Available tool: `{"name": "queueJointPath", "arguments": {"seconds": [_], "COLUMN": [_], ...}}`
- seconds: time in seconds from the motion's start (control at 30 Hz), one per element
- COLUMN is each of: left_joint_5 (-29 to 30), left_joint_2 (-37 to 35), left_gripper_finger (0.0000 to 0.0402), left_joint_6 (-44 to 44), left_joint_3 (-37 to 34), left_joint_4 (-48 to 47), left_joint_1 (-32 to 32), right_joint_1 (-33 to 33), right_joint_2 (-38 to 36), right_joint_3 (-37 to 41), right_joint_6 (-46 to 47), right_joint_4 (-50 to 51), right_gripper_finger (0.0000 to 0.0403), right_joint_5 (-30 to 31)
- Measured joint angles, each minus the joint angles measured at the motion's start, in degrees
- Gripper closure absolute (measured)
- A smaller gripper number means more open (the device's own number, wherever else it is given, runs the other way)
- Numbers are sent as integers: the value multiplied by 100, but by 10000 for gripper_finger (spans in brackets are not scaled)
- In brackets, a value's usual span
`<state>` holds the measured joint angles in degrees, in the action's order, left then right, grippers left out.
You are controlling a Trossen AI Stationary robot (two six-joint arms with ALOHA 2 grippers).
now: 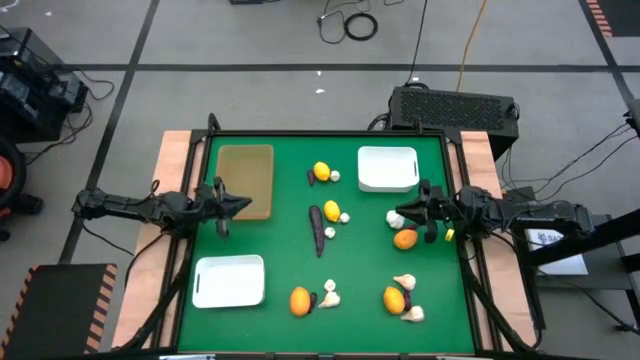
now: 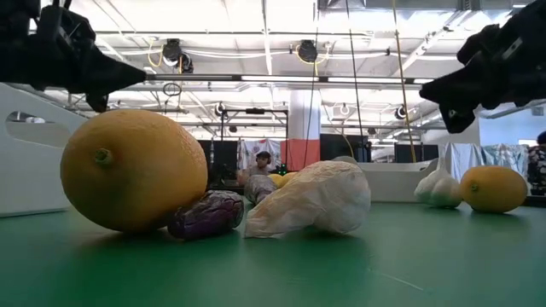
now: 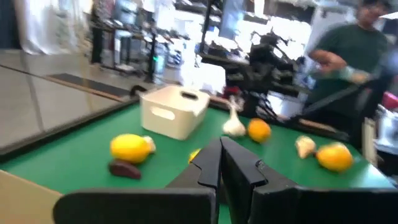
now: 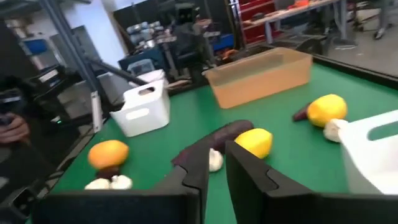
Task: Sort produce into baskets
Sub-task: Put the lemon into the top white bin
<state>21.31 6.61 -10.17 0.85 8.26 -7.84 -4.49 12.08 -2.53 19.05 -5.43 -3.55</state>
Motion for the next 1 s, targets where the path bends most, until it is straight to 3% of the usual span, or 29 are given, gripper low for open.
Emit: {"name": "queueJointPath", "arguments": {"seconds": [0.13, 0.3, 0.57, 0.77, 1.0], "left_joint_5": [-15, -438, -101, 288, 297], "left_joint_2": [0, 194, 1139, 1845, 2463], "left_gripper_finger": [388, 388, 382, 305, 189], "left_joint_6": [50, 335, 1190, 1409, 1413], "left_joint_3": [19, 337, 880, 1162, 1408], "left_joint_4": [185, 142, 129, 129, 125], "left_joint_1": [0, 0, -1, -1, -7], "right_joint_1": [307, 641, 847, 976, 1179], "right_joint_2": [290, 966, 2427, 3428, 4344], "right_joint_3": [-324, -1146, -2692, -3770, -4419], "right_joint_6": [-57, -530, -1245, -1442, -1839], "right_joint_4": [80, 781, 2392, 4123, 5141], "right_gripper_finger": [334, 313, 285, 266, 226], "right_joint_5": [0, 63, 102, 214, 419]}}
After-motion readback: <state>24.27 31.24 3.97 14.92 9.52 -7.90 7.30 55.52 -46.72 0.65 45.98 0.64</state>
